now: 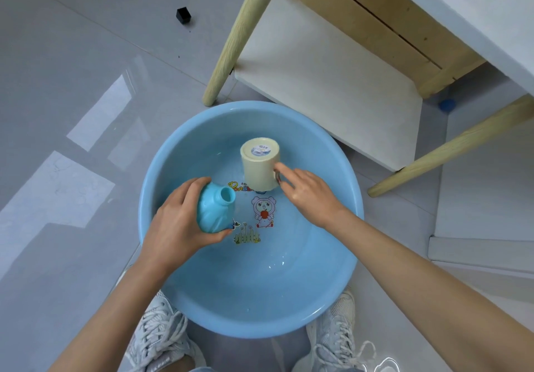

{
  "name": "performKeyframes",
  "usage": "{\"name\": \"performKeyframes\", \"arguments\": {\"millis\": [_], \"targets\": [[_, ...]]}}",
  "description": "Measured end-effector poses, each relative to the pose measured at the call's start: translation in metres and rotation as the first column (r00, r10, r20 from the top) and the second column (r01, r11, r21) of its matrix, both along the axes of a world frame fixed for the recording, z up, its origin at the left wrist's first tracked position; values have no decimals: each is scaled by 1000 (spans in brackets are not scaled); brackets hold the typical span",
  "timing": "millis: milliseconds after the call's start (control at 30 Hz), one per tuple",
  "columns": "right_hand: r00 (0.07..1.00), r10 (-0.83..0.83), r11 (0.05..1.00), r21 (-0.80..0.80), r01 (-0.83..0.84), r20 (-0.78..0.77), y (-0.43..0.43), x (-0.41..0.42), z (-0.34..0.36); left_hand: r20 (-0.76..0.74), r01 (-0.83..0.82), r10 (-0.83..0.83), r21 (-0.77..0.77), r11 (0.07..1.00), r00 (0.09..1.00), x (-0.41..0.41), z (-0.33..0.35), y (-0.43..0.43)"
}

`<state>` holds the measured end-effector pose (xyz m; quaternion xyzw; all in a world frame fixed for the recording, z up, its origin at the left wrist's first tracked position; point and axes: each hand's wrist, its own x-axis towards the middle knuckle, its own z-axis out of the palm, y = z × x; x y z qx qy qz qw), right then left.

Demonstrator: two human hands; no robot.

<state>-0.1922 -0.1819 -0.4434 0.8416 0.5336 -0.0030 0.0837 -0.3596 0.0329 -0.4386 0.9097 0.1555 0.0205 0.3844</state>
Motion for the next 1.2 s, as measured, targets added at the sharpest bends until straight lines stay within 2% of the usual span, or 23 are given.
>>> {"name": "performKeyframes", "arguments": {"millis": [233,367,433,467,500,567,633,667,800,900,1000,1067,1200], "targets": [[956,-290,949,-119,293,43,-23,-22,11,8,-11,11,1,1000,1000,0,1,0],[898,-423,905,-91,415,-121,-24,-54,30,15,-9,9,-4,1000,1000,1,0,0],[785,-549,833,-112,542,-286,-24,-70,33,18,-12,12,-4,1000,1000,1,0,0],[680,-621,774,-166,612,-390,-23,-78,34,18,-14,14,-1,1000,1000,1,0,0],[593,-658,727,-186,661,-465,-22,-86,34,17,-15,15,-1,1000,1000,1,0,0],[487,-676,672,-190,716,-553,-16,-97,36,16,-16,17,-5,1000,1000,0,0,0],[415,-661,644,-190,741,-624,-11,-103,36,14,-14,14,-7,1000,1000,0,0,0],[339,-658,608,-209,766,-672,-9,-105,36,14,-14,14,-8,1000,1000,0,-1,0],[-88,-573,387,-364,847,-814,-9,-103,38,22,-19,19,-13,1000,1000,0,-1,1],[-268,-457,270,-419,867,-848,-12,-97,45,22,-11,11,-5,1000,1000,0,-2,1],[-319,-339,195,-398,897,-885,-16,-89,58,26,-16,17,-15,1000,1000,0,-2,1],[-304,-286,167,-360,918,-909,-18,-83,71,35,-24,24,-15,1000,999,0,-2,1],[-293,-119,50,-301,952,-949,-20,-68,98,43,-11,11,-10,1000,999,0,-3,1]]}}
